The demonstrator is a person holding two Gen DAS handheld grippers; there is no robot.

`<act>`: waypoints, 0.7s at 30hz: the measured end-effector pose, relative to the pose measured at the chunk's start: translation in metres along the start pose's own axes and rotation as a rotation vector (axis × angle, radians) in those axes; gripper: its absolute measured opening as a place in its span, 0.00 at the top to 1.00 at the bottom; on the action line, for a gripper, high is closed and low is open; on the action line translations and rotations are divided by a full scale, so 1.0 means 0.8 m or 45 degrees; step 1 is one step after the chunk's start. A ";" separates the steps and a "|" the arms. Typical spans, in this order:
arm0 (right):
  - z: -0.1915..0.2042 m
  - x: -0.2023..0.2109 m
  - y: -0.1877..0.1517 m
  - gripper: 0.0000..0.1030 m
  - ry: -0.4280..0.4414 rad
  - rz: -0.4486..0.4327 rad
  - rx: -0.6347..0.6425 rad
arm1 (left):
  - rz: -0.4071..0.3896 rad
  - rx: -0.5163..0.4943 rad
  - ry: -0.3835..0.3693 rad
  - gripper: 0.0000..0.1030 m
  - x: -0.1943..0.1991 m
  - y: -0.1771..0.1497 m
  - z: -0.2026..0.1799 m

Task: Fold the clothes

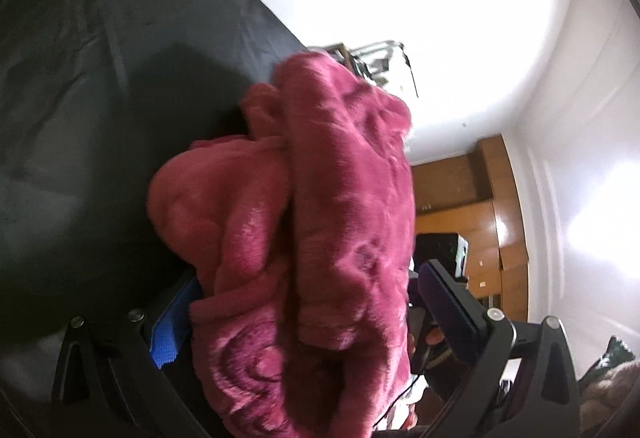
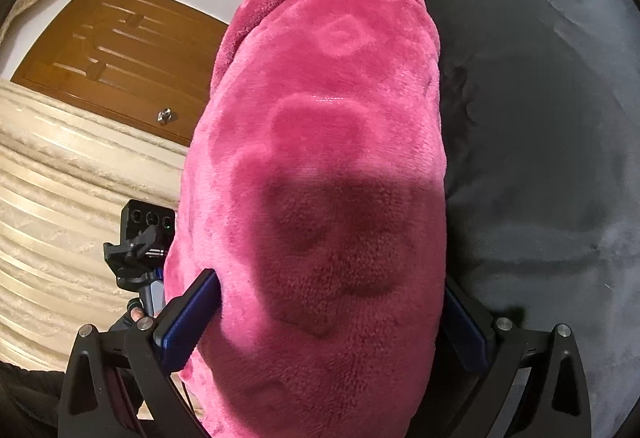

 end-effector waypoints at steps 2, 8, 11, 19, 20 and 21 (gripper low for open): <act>0.001 0.004 -0.002 0.00 0.008 -0.003 0.008 | 0.057 -0.011 0.040 0.00 -0.020 0.008 0.001; -0.009 0.016 -0.006 0.00 0.026 -0.030 0.001 | 0.176 0.043 0.099 0.00 -0.060 0.000 0.006; -0.007 0.013 -0.006 0.00 0.023 -0.019 0.001 | 0.202 0.042 0.107 0.00 -0.075 0.004 0.001; -0.031 -0.020 0.001 0.00 0.115 0.093 -0.168 | 0.241 0.029 0.122 0.00 -0.098 0.012 -0.010; -0.033 -0.025 0.000 0.00 0.131 0.106 -0.192 | 0.241 0.027 0.124 0.00 -0.100 0.013 -0.012; -0.033 -0.027 -0.001 0.00 0.136 0.109 -0.197 | 0.241 0.028 0.125 0.00 -0.102 0.013 -0.013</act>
Point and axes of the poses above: each gripper's, at about its wrist camera, not at the fingertips, and x roughly against the way its jaws point, z to its left, y to its top, the point moved 3 cm from there along -x, roughly the way its jaws point, and after that the axes turned 12 degrees about -x, right-handed, at the moved point
